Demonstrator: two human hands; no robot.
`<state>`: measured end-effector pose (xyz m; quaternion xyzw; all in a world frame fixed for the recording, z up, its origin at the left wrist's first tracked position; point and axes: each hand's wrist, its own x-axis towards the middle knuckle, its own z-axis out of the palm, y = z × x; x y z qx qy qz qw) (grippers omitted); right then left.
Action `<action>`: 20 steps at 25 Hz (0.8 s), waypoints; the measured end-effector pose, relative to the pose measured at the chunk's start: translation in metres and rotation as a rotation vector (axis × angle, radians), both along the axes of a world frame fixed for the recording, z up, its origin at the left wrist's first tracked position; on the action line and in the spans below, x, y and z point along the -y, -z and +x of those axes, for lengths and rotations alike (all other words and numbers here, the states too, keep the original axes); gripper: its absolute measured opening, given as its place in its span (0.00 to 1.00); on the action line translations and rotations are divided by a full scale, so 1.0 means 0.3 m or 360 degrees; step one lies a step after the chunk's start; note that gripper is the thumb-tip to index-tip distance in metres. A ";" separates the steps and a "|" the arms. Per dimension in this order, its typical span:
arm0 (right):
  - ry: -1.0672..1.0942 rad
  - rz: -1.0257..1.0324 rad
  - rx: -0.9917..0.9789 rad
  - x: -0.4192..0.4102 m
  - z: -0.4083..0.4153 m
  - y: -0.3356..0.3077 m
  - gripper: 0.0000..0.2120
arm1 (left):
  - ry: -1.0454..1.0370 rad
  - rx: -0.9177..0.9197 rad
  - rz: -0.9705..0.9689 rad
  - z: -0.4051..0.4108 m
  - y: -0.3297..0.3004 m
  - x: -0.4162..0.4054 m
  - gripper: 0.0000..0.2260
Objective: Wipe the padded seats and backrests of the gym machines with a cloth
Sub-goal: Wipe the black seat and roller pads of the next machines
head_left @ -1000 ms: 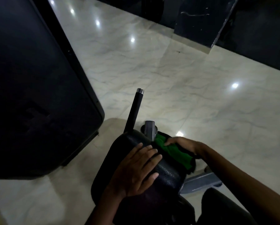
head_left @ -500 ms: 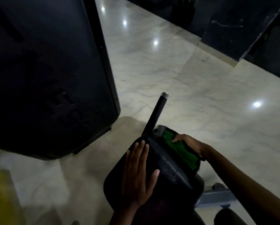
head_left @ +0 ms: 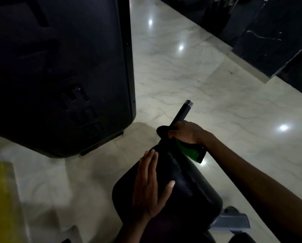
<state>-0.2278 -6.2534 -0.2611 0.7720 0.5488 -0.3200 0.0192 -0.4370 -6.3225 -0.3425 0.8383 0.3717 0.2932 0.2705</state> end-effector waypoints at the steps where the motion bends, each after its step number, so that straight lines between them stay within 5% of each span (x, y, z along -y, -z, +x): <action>1: -0.0031 0.0048 0.0016 0.009 -0.007 -0.015 0.05 | -0.0010 0.0018 0.0002 0.001 0.001 0.002 0.33; 4: -0.0215 0.0255 0.0012 -0.017 -0.087 -0.038 0.05 | -0.0030 0.0028 0.0036 0.006 0.008 -0.002 0.32; 7: -0.0466 0.0064 0.0163 -0.101 -0.174 -0.039 0.10 | -0.0064 0.0072 0.0010 0.004 0.002 0.006 0.31; 12: -0.0205 -0.0131 -0.0054 -0.114 -0.106 -0.024 0.08 | -0.0045 0.0038 -0.0008 -0.004 -0.001 0.000 0.32; 15: -0.0124 0.0078 -0.0257 -0.059 -0.109 -0.020 0.09 | 0.0022 0.0012 -0.0016 -0.020 0.000 -0.002 0.32; 18: 0.0307 0.0516 -0.0651 0.060 -0.092 -0.044 0.05 | 0.0190 -0.0090 0.0076 -0.056 -0.002 -0.033 0.31; 20: 0.0460 0.0763 -0.0618 0.197 -0.092 -0.047 0.03 | 0.0304 -0.0169 0.0209 -0.083 -0.004 -0.069 0.31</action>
